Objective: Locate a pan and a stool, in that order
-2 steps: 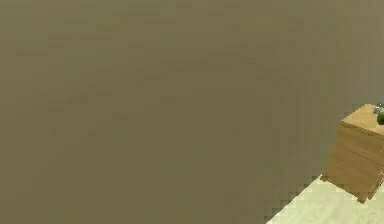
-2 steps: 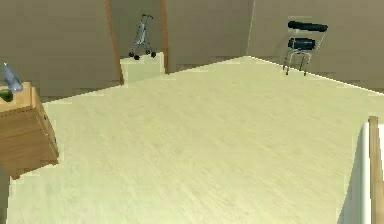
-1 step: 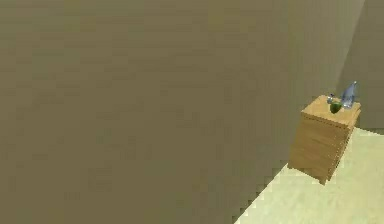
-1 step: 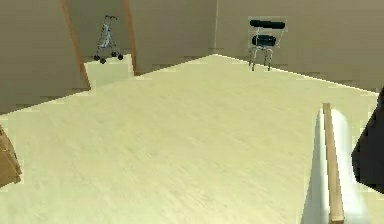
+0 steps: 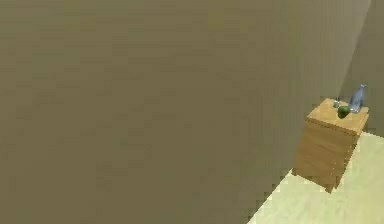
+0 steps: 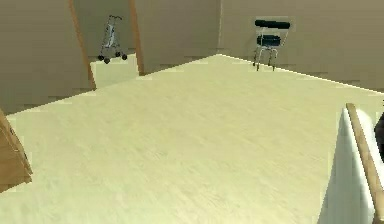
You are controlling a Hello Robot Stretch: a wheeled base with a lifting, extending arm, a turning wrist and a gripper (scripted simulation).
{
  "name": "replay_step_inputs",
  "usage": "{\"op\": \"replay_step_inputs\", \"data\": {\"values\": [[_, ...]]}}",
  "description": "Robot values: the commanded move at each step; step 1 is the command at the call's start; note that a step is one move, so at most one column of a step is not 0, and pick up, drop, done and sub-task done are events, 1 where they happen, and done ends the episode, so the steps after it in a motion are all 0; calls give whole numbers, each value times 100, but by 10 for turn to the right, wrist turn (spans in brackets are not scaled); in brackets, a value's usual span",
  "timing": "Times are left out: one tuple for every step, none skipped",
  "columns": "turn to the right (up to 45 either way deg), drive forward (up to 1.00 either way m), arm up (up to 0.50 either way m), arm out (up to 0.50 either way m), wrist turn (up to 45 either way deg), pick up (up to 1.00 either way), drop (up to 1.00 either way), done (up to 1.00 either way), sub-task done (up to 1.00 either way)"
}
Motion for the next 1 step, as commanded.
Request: {"op": "replay_step_inputs", "data": {"values": [[450,0,0,0,0,0,0,0,0]]}}
